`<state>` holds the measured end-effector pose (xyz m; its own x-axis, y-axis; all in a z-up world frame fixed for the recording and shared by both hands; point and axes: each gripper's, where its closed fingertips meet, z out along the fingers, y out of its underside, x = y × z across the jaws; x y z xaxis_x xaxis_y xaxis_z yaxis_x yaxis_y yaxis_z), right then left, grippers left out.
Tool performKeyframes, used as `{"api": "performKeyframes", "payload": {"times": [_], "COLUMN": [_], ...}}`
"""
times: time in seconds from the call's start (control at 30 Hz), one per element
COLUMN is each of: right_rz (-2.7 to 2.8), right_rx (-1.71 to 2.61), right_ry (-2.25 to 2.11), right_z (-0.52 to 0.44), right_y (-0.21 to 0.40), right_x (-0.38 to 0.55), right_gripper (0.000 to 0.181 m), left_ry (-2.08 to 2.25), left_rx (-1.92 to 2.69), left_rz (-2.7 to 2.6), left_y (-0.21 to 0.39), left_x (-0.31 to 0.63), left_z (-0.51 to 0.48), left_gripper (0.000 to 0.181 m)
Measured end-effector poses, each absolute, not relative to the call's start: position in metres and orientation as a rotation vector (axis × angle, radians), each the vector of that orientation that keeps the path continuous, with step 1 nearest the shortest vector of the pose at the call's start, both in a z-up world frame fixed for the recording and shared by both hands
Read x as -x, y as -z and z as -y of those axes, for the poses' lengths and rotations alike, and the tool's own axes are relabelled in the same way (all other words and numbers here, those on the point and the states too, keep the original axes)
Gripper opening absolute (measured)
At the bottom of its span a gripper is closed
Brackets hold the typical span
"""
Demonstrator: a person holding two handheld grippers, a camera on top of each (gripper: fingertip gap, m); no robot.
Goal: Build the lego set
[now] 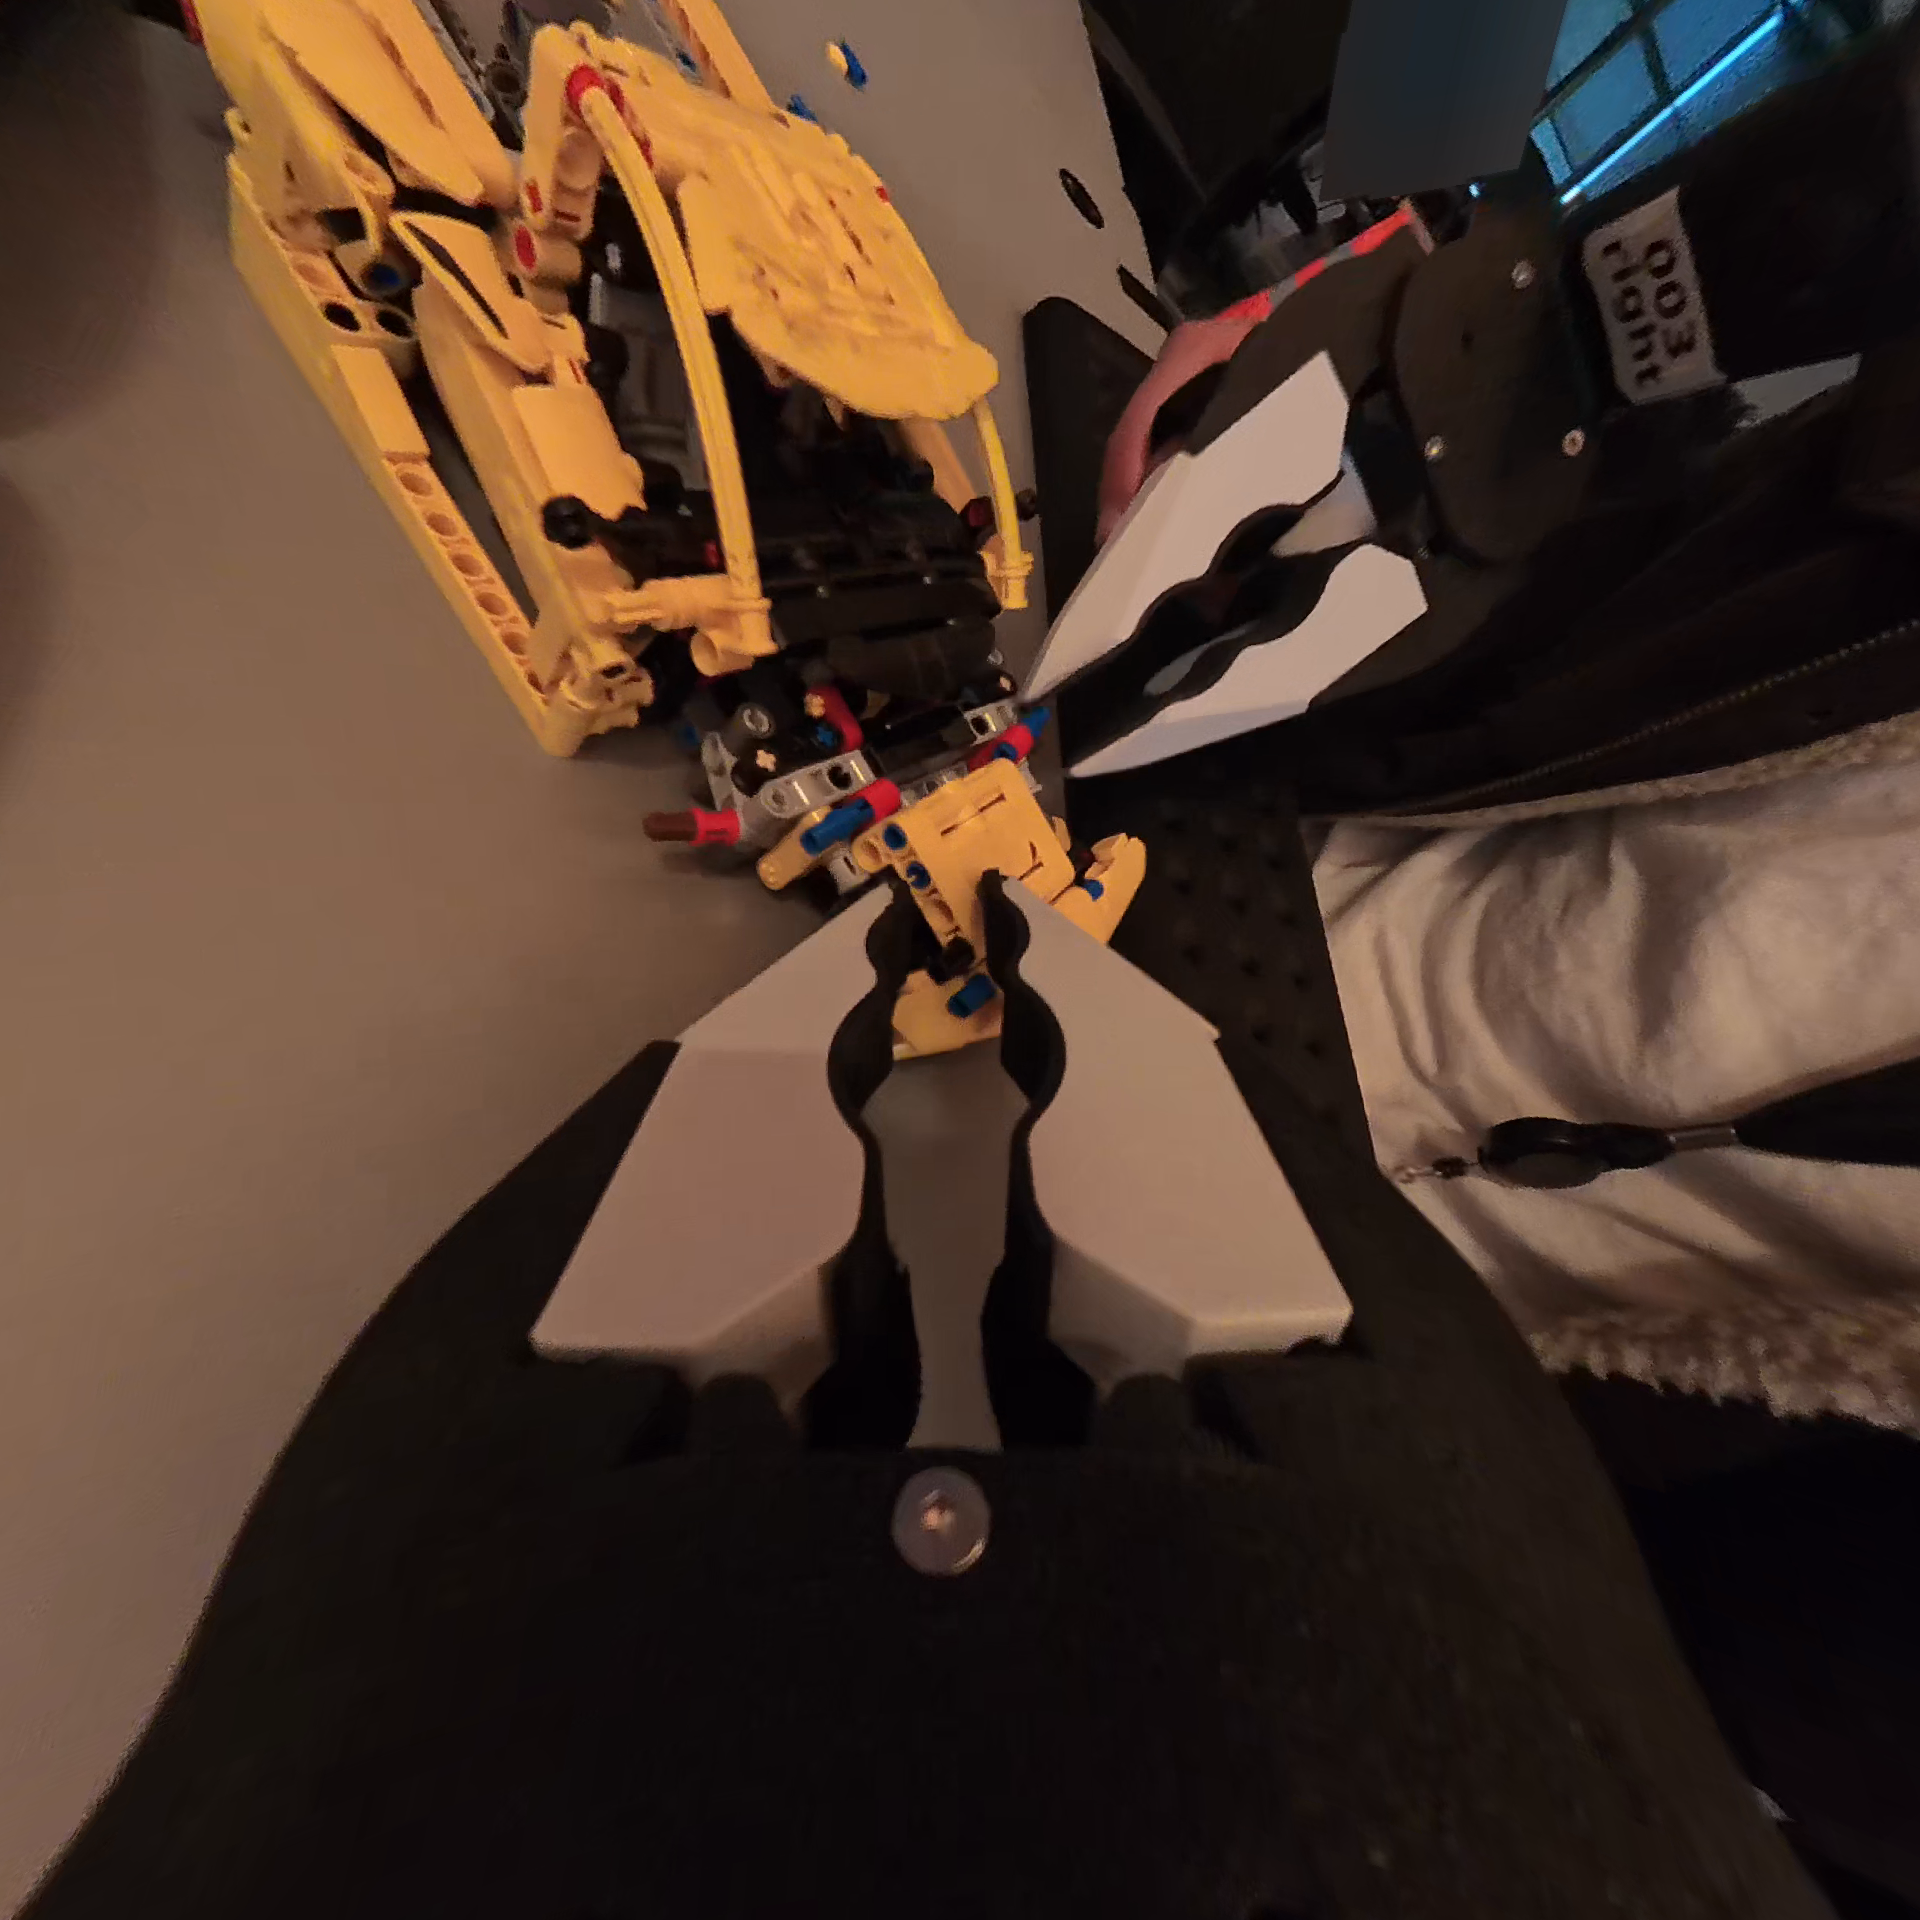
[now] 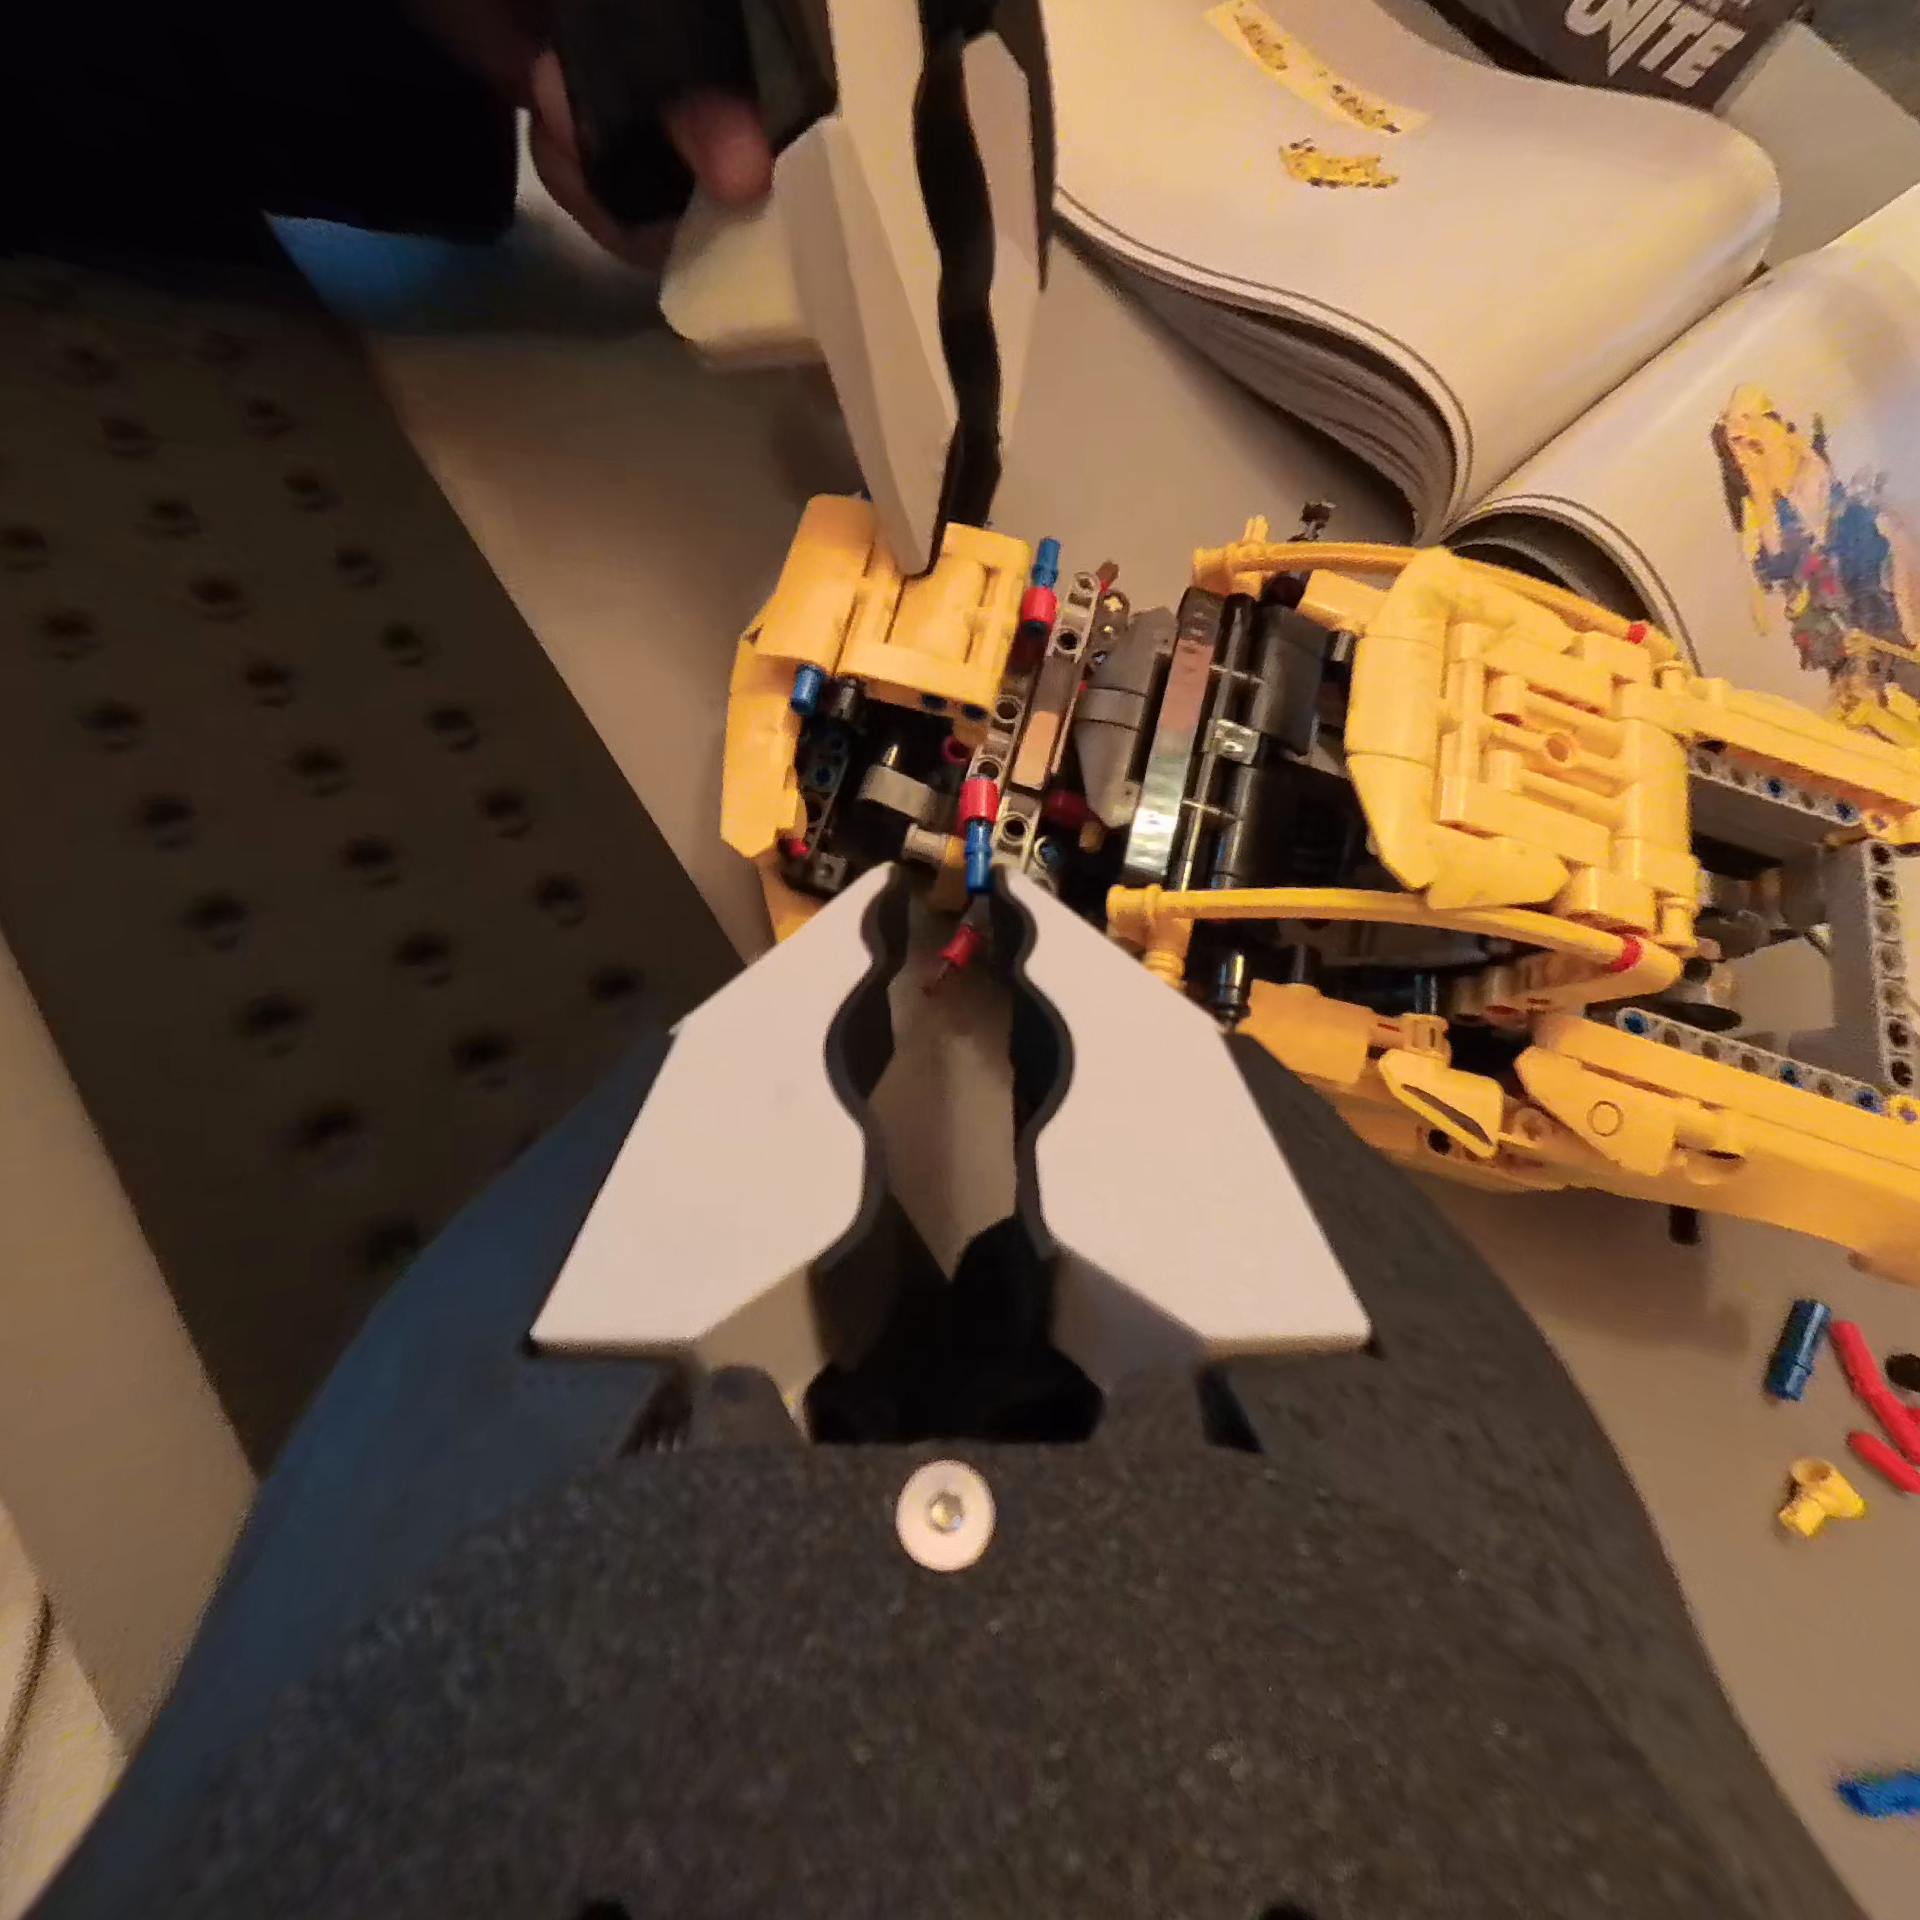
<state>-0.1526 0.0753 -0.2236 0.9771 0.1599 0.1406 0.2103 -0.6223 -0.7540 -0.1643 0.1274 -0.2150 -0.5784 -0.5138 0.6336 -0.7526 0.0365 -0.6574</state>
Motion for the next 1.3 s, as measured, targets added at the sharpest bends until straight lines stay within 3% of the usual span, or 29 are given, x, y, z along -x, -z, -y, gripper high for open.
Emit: {"api": "performKeyframes", "payload": {"times": [0.13, 0.4, 1.3], "right_rz": [0.281, 0.218, 0.049], "right_rx": [2.245, 2.257, 2.276], "right_ry": [0.152, 0.126, 0.045], "right_z": [-0.077, -0.076, -0.077], "right_y": [0.225, 0.225, 0.226], "right_x": [0.146, 0.143, 0.146], "right_gripper": [0.004, 0.003, 0.003], "left_ry": [-1.576, -1.708, -1.488], "left_rx": [-1.298, -1.317, -1.415], "left_rz": [2.093, 2.108, 1.839], "left_y": [0.215, 0.201, 0.212], "left_x": [0.163, 0.157, 0.161], "left_z": [-0.126, -0.122, -0.115], "left_gripper": [0.013, 0.011, 0.009]}}
